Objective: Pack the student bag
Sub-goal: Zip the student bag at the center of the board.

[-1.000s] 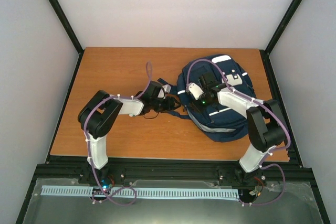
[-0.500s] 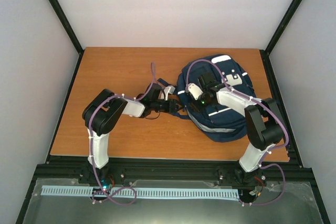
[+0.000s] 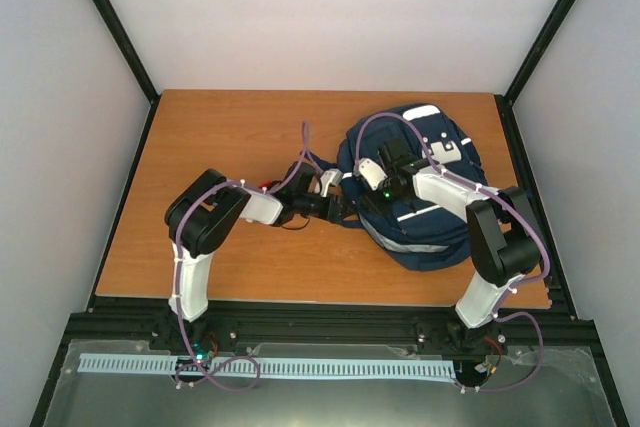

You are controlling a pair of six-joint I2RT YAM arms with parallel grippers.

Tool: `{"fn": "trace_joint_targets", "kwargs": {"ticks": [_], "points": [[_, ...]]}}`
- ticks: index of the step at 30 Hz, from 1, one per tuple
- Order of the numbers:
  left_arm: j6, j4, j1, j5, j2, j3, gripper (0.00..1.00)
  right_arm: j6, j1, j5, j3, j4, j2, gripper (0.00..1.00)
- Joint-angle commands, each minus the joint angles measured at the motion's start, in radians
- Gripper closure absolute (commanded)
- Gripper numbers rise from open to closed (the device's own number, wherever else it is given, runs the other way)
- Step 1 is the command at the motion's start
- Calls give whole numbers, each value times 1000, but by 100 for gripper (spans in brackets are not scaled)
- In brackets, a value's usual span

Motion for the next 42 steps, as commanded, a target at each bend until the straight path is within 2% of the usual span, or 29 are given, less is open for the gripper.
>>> {"fn": "trace_joint_targets", "kwargs": {"ticks": [1, 11, 19, 25, 32, 37, 42], "points": [[54, 14, -25, 15, 40, 61, 60, 9, -15, 24, -11, -23, 42, 52], [59, -21, -35, -14, 20, 64, 83, 14, -20, 15, -7, -26, 37, 53], [50, -73, -35, -52, -60, -22, 95, 14, -26, 13, -3, -26, 28, 53], [65, -121, -38, -23, -73, -39, 97, 12, -26, -18, 34, -39, 28, 53], [71, -152, -68, 14, -84, -48, 97, 16, -24, -106, 159, -62, 77, 54], [-8, -68, -85, 35, -77, -64, 97, 45, -10, -194, 235, -61, 181, 57], [-87, 31, -129, 28, -75, -86, 97, 85, -5, -205, 313, -79, 311, 59]]}}
